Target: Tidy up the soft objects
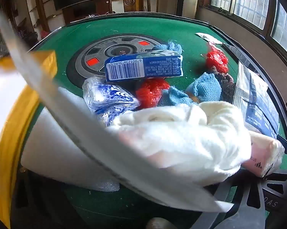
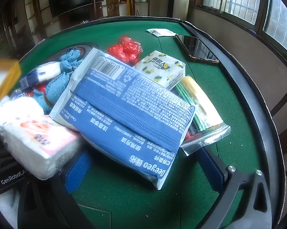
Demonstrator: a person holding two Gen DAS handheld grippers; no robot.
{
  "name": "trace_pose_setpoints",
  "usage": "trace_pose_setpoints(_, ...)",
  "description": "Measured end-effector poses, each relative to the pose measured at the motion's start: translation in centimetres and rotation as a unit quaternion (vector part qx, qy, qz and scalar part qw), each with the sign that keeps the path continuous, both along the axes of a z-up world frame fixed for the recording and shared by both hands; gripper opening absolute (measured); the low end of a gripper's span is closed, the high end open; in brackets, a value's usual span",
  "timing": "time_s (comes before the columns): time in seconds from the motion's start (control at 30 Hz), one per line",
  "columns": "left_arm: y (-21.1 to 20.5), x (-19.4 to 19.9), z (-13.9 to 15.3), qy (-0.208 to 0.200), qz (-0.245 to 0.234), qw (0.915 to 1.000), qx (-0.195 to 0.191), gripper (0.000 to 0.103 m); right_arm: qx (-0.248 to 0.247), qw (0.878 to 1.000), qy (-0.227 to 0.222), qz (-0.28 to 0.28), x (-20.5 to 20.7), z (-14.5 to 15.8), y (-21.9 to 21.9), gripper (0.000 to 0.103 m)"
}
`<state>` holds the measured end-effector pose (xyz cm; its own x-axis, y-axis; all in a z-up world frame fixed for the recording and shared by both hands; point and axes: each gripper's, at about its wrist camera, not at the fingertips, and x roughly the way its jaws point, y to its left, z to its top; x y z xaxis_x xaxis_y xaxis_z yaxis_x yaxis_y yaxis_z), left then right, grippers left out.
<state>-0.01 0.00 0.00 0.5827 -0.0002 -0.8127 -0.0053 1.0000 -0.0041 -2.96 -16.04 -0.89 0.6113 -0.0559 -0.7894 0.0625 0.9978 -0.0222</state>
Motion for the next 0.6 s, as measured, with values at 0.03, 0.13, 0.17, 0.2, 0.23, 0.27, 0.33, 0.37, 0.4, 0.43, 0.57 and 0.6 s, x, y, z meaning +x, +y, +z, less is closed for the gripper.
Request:
trace_pose_setpoints(0.03,0.0,-0.01,0.0,0.0,0.0,1.0,0.0,0.103,0.0,1.0,0.0,0.0,0.0,0.0,0.0,0.102)
trace_pose_setpoints(0.13,0.02,-0.02,0.01,0.0,0.0,1.0,0.0,0.103,-0.002,1.0,0.0,0.0,0.0,0.0,0.02,0.102)
trace_pose_setpoints(0.17,0.03,-0.03,0.02,0.0,0.0,1.0,-0.001,0.103,-0.001,1.0,0.0,0.0,0.0,0.0,0.0,0.102)
trace_pose_setpoints(0.2,0.05,-0.05,0.02,0.0,0.0,1.0,-0.001,0.103,-0.001,1.0,0.0,0.0,0.0,0.0,0.01,0.102)
trace_pose_setpoints(0.23,0.07,-0.06,0.03,0.0,0.0,1.0,-0.001,0.103,-0.001,1.0,0.0,0.0,0.0,0.0,0.0,0.102)
trace_pose_setpoints(0.27,0.08,-0.08,0.04,0.0,0.0,1.0,-0.001,0.103,-0.001,1.0,0.001,0.0,0.0,0.0,0.01,0.102)
trace_pose_setpoints(0.33,0.12,-0.12,0.05,0.0,0.0,1.0,-0.002,0.103,-0.001,1.0,0.001,0.0,0.0,0.0,0.01,0.102)
trace_pose_setpoints(0.37,0.0,0.01,0.0,0.001,0.0,1.0,0.0,0.103,-0.001,1.0,0.001,0.0,0.0,0.0,0.0,0.102)
trace_pose_setpoints(0.4,0.0,0.0,0.0,0.001,0.0,1.0,0.0,0.103,-0.001,1.0,0.001,0.0,0.0,0.0,0.0,0.102)
trace_pose_setpoints(0.43,0.0,0.0,0.0,0.001,0.0,1.0,0.0,0.103,-0.001,1.0,0.001,0.0,0.0,0.0,0.01,0.102)
trace_pose_setpoints(0.57,0.0,0.0,0.0,0.001,0.0,1.0,0.0,0.103,-0.001,1.0,0.001,0.0,0.0,0.0,0.01,0.102)
trace_pose_setpoints(0.6,0.0,0.0,0.0,0.001,0.0,1.0,0.0,0.103,-0.001,1.0,0.001,0.0,0.0,-0.01,0.0,0.102)
